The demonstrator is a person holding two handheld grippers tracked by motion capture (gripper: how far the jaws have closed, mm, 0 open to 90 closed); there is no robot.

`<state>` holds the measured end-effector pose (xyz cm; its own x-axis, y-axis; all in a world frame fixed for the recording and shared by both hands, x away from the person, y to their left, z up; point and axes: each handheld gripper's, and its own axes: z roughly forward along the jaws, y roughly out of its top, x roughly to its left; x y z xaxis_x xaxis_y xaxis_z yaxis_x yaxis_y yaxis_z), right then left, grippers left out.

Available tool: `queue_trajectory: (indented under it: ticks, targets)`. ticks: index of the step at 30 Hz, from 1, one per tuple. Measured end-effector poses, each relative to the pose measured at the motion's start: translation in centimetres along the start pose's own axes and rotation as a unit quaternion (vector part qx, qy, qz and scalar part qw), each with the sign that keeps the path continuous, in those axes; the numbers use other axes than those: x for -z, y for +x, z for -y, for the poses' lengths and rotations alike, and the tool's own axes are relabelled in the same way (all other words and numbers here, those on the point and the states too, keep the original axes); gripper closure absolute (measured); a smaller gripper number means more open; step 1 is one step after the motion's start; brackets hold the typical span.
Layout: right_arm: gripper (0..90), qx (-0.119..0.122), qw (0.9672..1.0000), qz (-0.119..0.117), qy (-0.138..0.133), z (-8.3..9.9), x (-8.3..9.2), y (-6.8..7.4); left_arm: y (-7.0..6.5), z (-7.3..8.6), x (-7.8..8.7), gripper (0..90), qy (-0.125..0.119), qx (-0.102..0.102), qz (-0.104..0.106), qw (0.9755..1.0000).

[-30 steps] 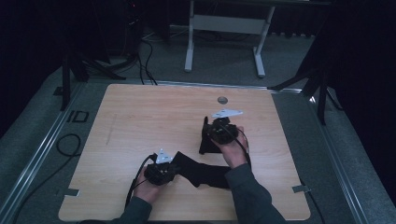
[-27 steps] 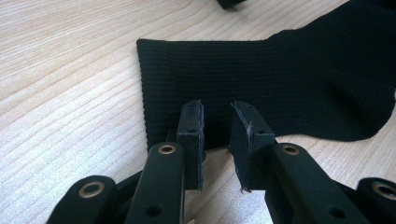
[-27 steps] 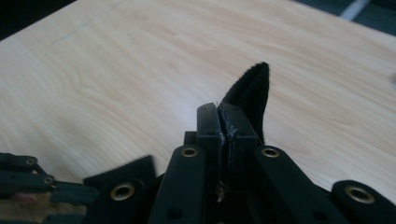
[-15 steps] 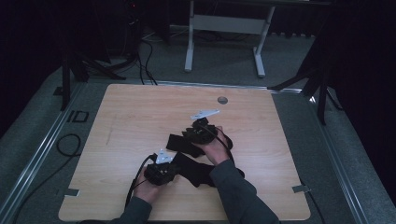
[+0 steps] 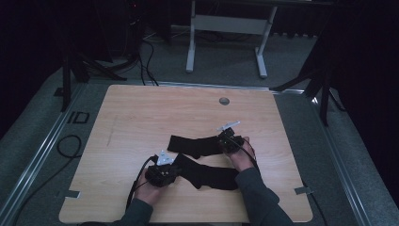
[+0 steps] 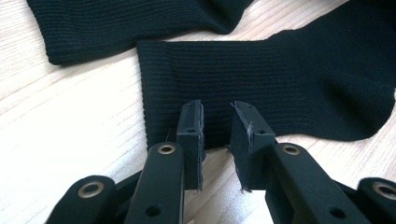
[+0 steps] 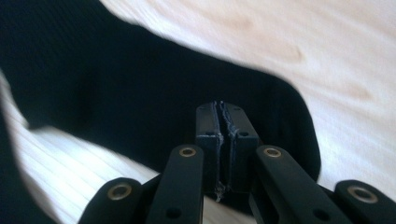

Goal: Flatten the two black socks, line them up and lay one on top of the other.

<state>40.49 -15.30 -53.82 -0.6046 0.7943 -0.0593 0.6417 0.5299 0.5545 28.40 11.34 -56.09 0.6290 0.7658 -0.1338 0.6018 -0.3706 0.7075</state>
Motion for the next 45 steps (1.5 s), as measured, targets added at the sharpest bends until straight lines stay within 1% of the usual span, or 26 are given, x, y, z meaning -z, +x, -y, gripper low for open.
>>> queue_trajectory:
  ticks: [1,3,8,9,15,22,26,27,28,29,30,31,32,33,34,35,36,37,38,39,40,41,42,43,44,45]
  targets:
    - [85.4,0.0,1.0,0.001,0.007,0.3,-0.1,-0.1,0.0,0.0,0.0,74.5,0.0,0.0,-0.001,1.0]
    - [85.3,-0.005,0.9999,-0.009,-0.004,0.9,0.1,-0.4,0.2,0.1,0.2,74.5,0.002,0.002,-0.002,1.0]
    - [85.1,-0.021,0.9994,-0.026,-0.008,2.2,0.8,-0.9,0.6,0.3,0.7,74.1,0.01,0.007,-0.006,0.9999]
    - [85.1,-0.02,0.9993,-0.03,-0.01,2.5,1.0,-1.0,0.7,0.3,0.8,74.0,0.011,0.007,-0.008,0.9999]
    - [84.5,-0.015,0.9994,-0.03,-0.007,3.8,1.8,-1.5,1.3,0.4,1.1,72.7,0.014,0.01,-0.013,0.9998]
    - [82.9,-0.019,0.9994,-0.03,-0.002,5.3,2.9,-2.3,1.7,0.4,1.2,71.8,0.014,0.018,-0.018,0.9996]
    - [77.9,-0.015,0.9994,-0.03,0.005,5.9,3.5,-2.6,1.7,0.4,1.2,69.3,0.014,0.016,-0.02,0.9996]
    - [75.4,-0.014,0.9995,-0.028,-0.006,5.8,3.9,-2.6,1.7,0.3,1.1,68.4,0.012,0.015,-0.02,0.9996]
    - [75.4,-0.014,0.9995,-0.028,-0.006,5.8,3.9,-2.6,1.7,0.3,1.1,68.0,0.012,0.015,-0.02,0.9996]
    - [72.1,-0.011,0.9992,-0.031,-0.024,5.3,4.3,-2.6,1.7,0.3,1.1,67.6,0.011,0.016,-0.021,0.9996]
    - [72.1,-0.011,0.9992,-0.031,-0.024,5.3,4.3,-2.6,1.7,0.3,1.1,67.4,0.011,0.016,-0.021,0.9996]
    - [69.7,-0.001,0.9988,-0.034,-0.034,4.3,4.6,-2.3,1.6,0.3,1.1,66.8,0.011,0.015,-0.021,0.9996]
    - [69.7,-0.001,0.9988,-0.034,-0.034,4.3,4.6,-2.3,1.6,0.3,1.1,66.3,0.011,0.015,-0.021,0.9996]
    - [67.1,0.021,0.9978,-0.043,-0.046,3.1,4.6,-1.6,1.6,0.3,1.1,65.6,0.011,0.016,-0.02,0.9996]
    - [67.1,0.021,0.9978,-0.043,-0.046,3.1,4.6,-1.6,1.6,0.3,1.1,64.9,0.011,0.016,-0.02,0.9996]
    - [64.6,0.043,0.996,-0.055,-0.055,1.8,4.3,-0.7,1.6,0.2,1.3,63.6,0.01,0.018,-0.012,0.9997]
    - [64.6,0.043,0.996,-0.055,-0.055,1.8,4.3,-0.7,1.6,0.2,1.3,62.5,0.01,0.018,-0.012,0.9997]
    - [61.4,0.063,0.9937,-0.069,-0.061,0.6,3.8,0.3,1.6,0.2,1.4,61.5,0.007,0.02,-0.001,0.9998]
    - [61.4,0.063,0.9937,-0.069,-0.061,0.6,3.8,0.3,1.6,0.2,1.4,61.4,0.007,0.02,-0.001,0.9998]
    - [59.1,0.076,0.9917,-0.082,-0.063,-0.6,3.1,1.4,1.6,0.2,1.6,61.3,0.004,0.02,-0.001,0.9998]
    - [59.1,0.076,0.9917,-0.082,-0.063,-0.6,3.1,1.4,1.6,0.2,1.6,61.2,0.004,0.02,-0.001,0.9998]
    - [58.0,0.095,0.9897,-0.09,-0.058,-1.6,2.2,2.5,1.6,0.1,1.7,61.2,0.0,0.019,-0.001,0.9998]
    - [58.0,0.095,0.9897,-0.09,-0.058,-1.6,2.2,2.5,1.6,0.1,1.7,61.1,0.0,0.019,-0.001,0.9998]
    - [57.1,0.11,0.9885,-0.091,-0.049,-2.4,1.2,3.4,1.6,0.1,2.0,61.2,-0.003,0.02,-0.001,0.9998]
    - [57.1,0.11,0.9885,-0.091,-0.049,-2.4,1.2,3.4,1.6,0.1,2.0,61.1,-0.003,0.02,-0.001,0.9998]
    - [57.1,0.116,0.9884,-0.091,-0.035,-3.0,0.2,4.0,1.7,0.1,2.2,61.1,-0.007,0.021,-0.003,0.9997]
